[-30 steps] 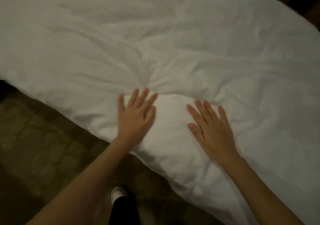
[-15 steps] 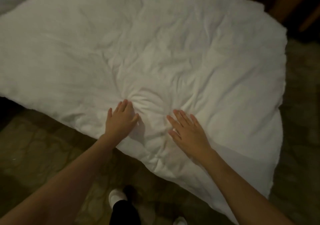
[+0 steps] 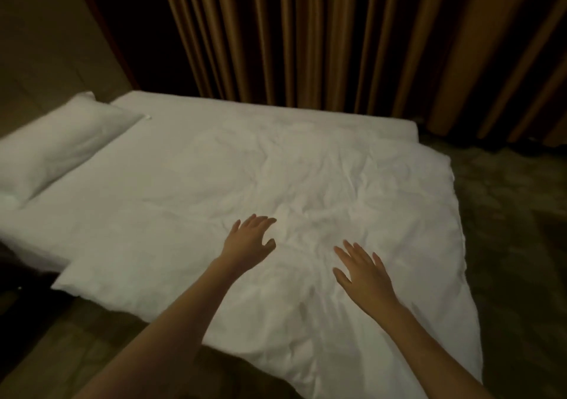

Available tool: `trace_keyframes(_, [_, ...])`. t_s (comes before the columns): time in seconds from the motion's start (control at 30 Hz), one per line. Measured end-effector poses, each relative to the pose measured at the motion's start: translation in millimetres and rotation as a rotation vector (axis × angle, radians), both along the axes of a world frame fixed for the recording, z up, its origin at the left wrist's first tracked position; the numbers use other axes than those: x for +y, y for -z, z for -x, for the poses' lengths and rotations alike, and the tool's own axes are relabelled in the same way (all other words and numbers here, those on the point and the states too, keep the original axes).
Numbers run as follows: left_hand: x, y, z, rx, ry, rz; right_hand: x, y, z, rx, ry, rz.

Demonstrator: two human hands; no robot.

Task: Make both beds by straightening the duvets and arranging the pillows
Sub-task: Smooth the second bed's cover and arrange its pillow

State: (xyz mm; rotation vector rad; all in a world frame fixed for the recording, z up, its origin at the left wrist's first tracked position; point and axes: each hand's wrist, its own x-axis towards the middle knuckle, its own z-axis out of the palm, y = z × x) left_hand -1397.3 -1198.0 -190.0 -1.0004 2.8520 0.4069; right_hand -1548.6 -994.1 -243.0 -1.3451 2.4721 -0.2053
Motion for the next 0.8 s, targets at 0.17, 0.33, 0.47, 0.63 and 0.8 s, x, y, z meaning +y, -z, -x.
trace_keyframes(0.17, [-51.8,-32.8,-3.0,0.043,0.053,0.038,-47.9,-31.7,-4.9,-0.011,0.097,0.046])
trace_keyframes(0.33, [-100.8,-49.9,-8.3,0.043,0.081,0.04,-100.7,-52.7,-9.7,-0.004,0.136,0.1])
trace_keyframes(0.47, [-141.0,-58.3,-3.1,0.068,0.073,0.039,-144.3,-68.6,-5.8,0.001,0.138,0.122])
trace_keyframes(0.63, [-199.3,-58.1,20.3,0.091,0.081,0.026,-209.3,-74.0,14.4,0.014,0.128,0.129])
trace_keyframes(0.8, [-275.9,-50.3,61.1,0.099,0.088,0.005,-294.9,-67.4,56.7,0.014,0.123,0.128])
